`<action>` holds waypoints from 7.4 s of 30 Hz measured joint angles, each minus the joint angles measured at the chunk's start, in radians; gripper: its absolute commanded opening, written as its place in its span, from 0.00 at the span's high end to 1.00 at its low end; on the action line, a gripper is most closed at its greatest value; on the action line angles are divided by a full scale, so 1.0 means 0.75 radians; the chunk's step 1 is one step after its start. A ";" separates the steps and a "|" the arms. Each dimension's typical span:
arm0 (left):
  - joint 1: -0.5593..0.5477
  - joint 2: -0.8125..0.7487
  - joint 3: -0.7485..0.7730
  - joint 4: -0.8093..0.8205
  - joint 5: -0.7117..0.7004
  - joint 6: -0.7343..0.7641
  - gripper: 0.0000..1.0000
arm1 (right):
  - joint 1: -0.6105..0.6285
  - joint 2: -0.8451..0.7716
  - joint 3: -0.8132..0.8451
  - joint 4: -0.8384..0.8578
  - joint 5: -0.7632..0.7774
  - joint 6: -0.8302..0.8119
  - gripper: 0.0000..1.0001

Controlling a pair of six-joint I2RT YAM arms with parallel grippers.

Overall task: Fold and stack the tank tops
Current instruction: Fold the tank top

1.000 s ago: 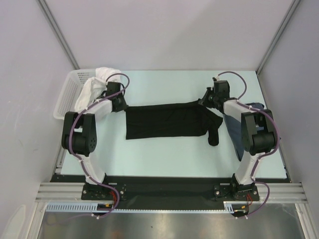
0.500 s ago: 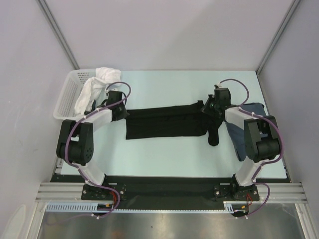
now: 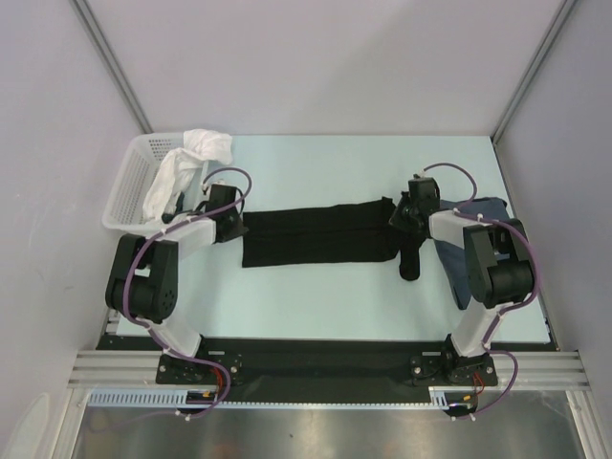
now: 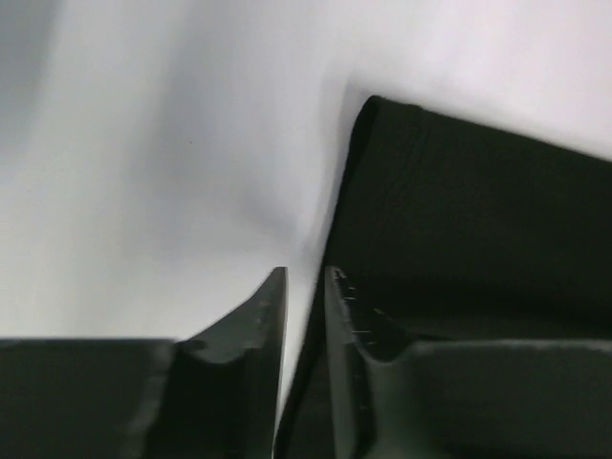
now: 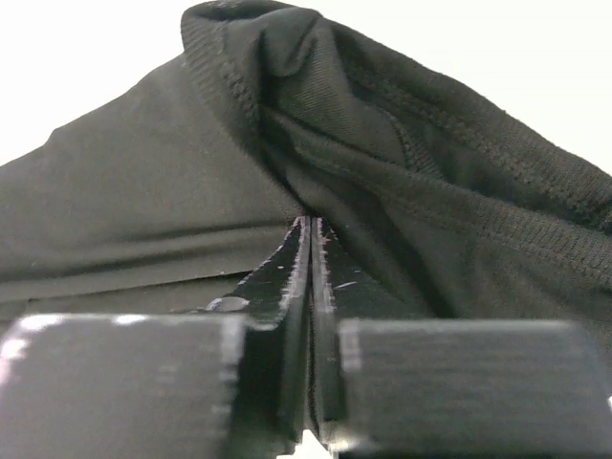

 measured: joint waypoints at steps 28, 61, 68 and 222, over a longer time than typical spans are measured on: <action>0.013 -0.076 0.197 -0.129 -0.032 -0.037 0.15 | 0.123 -0.482 -0.225 -0.218 0.235 0.170 0.08; 0.046 0.532 0.699 -0.301 0.081 0.029 1.00 | 0.166 -0.632 -0.549 -0.289 0.532 0.895 1.00; 0.049 0.508 0.640 -0.251 0.077 0.026 1.00 | 0.120 -0.473 -0.491 -0.213 0.537 0.847 1.00; -1.043 -0.819 -0.765 -0.110 0.192 -0.742 1.00 | 0.909 -0.931 -0.833 -0.305 -0.077 0.597 1.00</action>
